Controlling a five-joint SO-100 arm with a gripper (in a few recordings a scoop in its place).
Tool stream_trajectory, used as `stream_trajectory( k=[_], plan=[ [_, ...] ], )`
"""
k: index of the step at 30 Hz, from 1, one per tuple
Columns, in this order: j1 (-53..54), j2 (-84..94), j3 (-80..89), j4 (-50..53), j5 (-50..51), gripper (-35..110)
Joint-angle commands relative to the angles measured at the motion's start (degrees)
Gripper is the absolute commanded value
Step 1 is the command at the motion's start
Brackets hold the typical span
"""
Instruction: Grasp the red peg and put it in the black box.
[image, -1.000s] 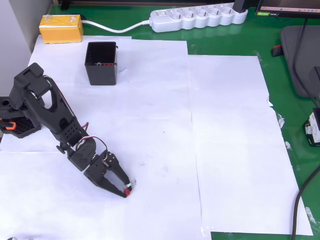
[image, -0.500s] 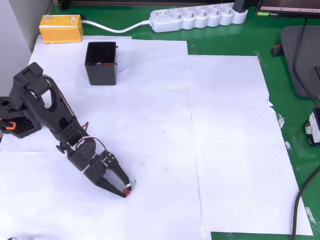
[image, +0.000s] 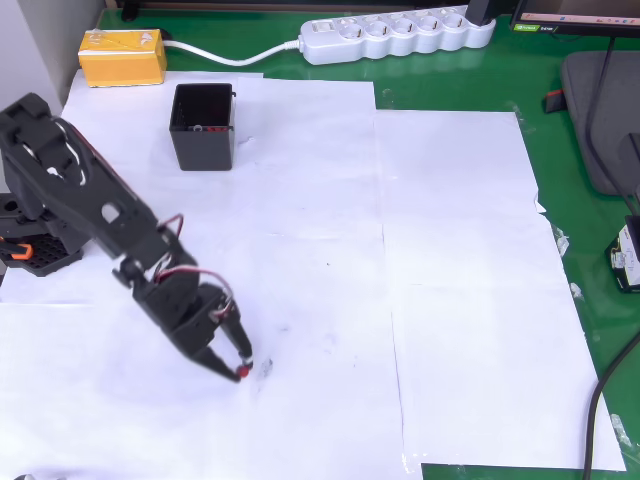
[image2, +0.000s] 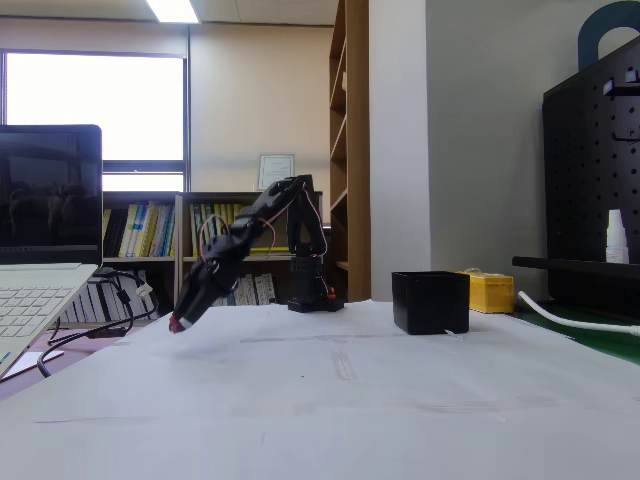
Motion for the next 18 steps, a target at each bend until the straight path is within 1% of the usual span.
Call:
stream_trajectory(
  k=[1, 3, 10, 12, 14, 15, 16, 18],
  plan=[
    [-1.8, -7.7, 11.6, 15.6, -0.9, 0],
    [-3.4, -8.3, 14.9, 20.9, -0.9, 0],
    [-9.4, -13.4, 16.2, 30.8, -0.6, 0],
    [-11.2, -14.2, 17.3, 36.9, -3.0, 0],
    [-13.5, -14.8, 19.2, 44.8, -6.6, 0],
    [-15.2, -14.9, 20.4, 48.8, -6.8, 0],
    [-17.1, -15.2, 21.4, 51.9, -5.9, 0],
    [-21.5, -16.3, 22.7, 55.4, -0.5, 0]
  ],
)
